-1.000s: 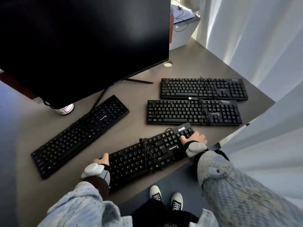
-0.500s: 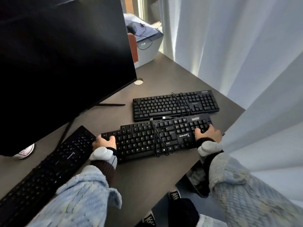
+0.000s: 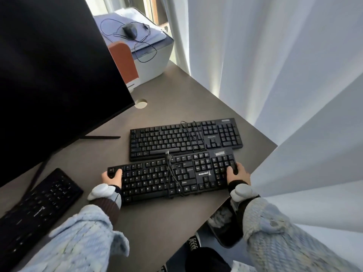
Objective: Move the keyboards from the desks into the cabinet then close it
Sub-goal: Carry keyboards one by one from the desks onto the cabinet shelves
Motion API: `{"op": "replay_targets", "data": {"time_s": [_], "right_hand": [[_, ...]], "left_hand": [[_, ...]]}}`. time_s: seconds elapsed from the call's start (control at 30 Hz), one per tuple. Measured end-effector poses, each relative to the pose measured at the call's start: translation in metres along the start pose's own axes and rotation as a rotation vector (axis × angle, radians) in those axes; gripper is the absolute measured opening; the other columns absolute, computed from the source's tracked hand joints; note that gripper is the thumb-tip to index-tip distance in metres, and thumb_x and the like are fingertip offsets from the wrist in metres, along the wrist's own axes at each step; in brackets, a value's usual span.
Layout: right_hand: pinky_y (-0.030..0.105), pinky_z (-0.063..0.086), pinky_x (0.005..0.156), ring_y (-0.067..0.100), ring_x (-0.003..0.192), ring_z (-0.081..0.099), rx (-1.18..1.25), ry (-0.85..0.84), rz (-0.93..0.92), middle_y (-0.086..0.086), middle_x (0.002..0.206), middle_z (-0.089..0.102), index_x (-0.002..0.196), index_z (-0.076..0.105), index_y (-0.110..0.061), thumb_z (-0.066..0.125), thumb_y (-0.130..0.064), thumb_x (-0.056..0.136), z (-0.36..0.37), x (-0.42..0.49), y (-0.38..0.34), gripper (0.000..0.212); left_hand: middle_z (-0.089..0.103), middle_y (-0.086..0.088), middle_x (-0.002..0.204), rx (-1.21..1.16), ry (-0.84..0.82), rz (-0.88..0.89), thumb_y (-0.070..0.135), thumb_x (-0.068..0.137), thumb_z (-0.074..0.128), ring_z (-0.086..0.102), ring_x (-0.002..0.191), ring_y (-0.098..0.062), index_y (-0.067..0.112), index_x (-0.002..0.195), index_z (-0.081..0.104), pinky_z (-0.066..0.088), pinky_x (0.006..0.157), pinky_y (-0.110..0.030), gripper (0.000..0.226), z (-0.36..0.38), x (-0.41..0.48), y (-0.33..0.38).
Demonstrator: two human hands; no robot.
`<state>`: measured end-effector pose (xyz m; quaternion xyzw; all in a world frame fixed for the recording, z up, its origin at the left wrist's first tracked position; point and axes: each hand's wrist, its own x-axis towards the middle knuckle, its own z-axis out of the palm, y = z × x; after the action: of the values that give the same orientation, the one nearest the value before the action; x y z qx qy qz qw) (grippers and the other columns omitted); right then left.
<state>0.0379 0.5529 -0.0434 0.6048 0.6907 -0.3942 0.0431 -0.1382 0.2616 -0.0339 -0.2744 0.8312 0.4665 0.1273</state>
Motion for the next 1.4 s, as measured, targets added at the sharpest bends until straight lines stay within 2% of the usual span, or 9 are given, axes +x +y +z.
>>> {"op": "replay_targets", "data": {"time_s": [0.13, 0.27, 0.4, 0.67, 0.77, 0.93, 1.17, 1.3, 1.4], "right_hand": [[0.042, 0.035, 0.106, 0.038, 0.122, 0.048, 0.034, -0.046, -0.013, 0.016, 0.133, 0.055, 0.14, 0.038, -0.028, 0.043, -0.034, 0.09, 0.001, 0.008, -0.005, 0.051], [0.044, 0.035, 0.102, 0.04, 0.119, 0.05, 0.048, 0.013, -0.032, 0.02, 0.129, 0.054, 0.14, 0.035, -0.033, 0.043, -0.038, 0.088, 0.0, -0.005, -0.017, 0.053], [0.042, 0.042, 0.096, 0.038, 0.112, 0.054, 0.136, 0.006, -0.153, 0.017, 0.124, 0.052, 0.14, 0.033, -0.039, 0.046, -0.041, 0.083, -0.003, -0.031, -0.053, 0.059], [0.043, 0.037, 0.1, 0.04, 0.121, 0.045, 0.03, -0.085, -0.552, 0.023, 0.129, 0.049, 0.147, 0.024, -0.032, 0.041, -0.055, 0.077, 0.015, -0.152, -0.12, 0.076], [0.042, 0.034, 0.103, 0.038, 0.124, 0.043, -0.001, -0.135, -0.704, 0.022, 0.13, 0.048, 0.148, 0.022, -0.031, 0.045, -0.051, 0.084, 0.037, -0.227, -0.125, 0.071], [0.041, 0.035, 0.102, 0.037, 0.122, 0.044, -0.047, -0.287, -0.879, 0.021, 0.126, 0.049, 0.147, 0.022, -0.034, 0.046, -0.049, 0.083, 0.093, -0.372, -0.093, 0.07], [0.043, 0.034, 0.104, 0.037, 0.125, 0.042, -0.234, -0.594, -1.067, 0.021, 0.132, 0.046, 0.148, 0.019, -0.033, 0.048, -0.05, 0.083, 0.195, -0.58, -0.013, 0.073], [0.043, 0.034, 0.104, 0.041, 0.125, 0.042, -0.338, -0.701, -1.211, 0.025, 0.13, 0.047, 0.149, 0.017, -0.03, 0.048, -0.049, 0.085, 0.25, -0.676, 0.013, 0.074], [0.043, 0.032, 0.105, 0.041, 0.125, 0.042, -0.407, -0.814, -1.316, 0.027, 0.13, 0.048, 0.149, 0.018, -0.029, 0.048, -0.048, 0.085, 0.307, -0.768, 0.034, 0.073]], "left_hand": [[0.043, -0.007, 0.066, -0.023, 0.045, -0.022, 0.014, 0.089, 0.056, 0.043, 0.085, -0.022, 0.009, 0.065, 0.043, 0.04, 0.062, -0.02, 0.027, -0.005, -0.002, -0.001], [0.05, -0.012, 0.096, -0.082, 0.134, -0.048, 0.018, 0.085, 0.058, 0.055, 0.097, -0.028, 0.004, 0.101, 0.049, 0.041, 0.095, -0.036, 0.023, -0.022, -0.016, -0.001], [0.063, -0.021, 0.113, -0.036, 0.248, -0.05, 0.033, 0.081, 0.06, 0.059, 0.11, -0.038, 0.0, 0.121, 0.052, 0.04, 0.096, -0.038, 0.052, -0.063, -0.032, 0.003], [0.047, -0.02, 0.14, -0.158, 0.434, -0.111, 0.047, 0.081, 0.056, 0.046, 0.128, -0.038, 0.01, 0.14, 0.034, 0.033, 0.107, -0.042, 0.073, -0.216, -0.067, -0.044], [0.049, -0.017, 0.14, -0.249, 0.493, -0.124, 0.048, 0.08, 0.055, 0.047, 0.127, -0.036, 0.01, 0.139, 0.036, 0.035, 0.108, -0.04, 0.072, -0.29, -0.093, -0.091], [0.056, -0.012, 0.128, -0.375, 0.638, -0.167, 0.038, 0.086, 0.054, 0.054, 0.118, -0.032, 0.012, 0.133, 0.043, 0.035, 0.084, -0.029, 0.054, -0.422, -0.155, -0.198], [0.055, -0.014, 0.13, -0.437, 0.892, -0.343, 0.04, 0.087, 0.051, 0.052, 0.12, -0.035, 0.009, 0.13, 0.045, 0.033, 0.085, -0.033, 0.054, -0.591, -0.252, -0.364], [0.056, -0.007, 0.108, -0.511, 1.016, -0.436, 0.043, 0.083, 0.052, 0.057, 0.105, -0.034, 0.012, 0.126, 0.048, 0.037, 0.08, -0.034, 0.053, -0.652, -0.287, -0.44], [0.06, -0.013, 0.12, -0.581, 1.152, -0.533, 0.041, 0.082, 0.054, 0.058, 0.104, -0.033, 0.012, 0.128, 0.048, 0.04, 0.081, -0.034, 0.054, -0.702, -0.308, -0.504]]}}
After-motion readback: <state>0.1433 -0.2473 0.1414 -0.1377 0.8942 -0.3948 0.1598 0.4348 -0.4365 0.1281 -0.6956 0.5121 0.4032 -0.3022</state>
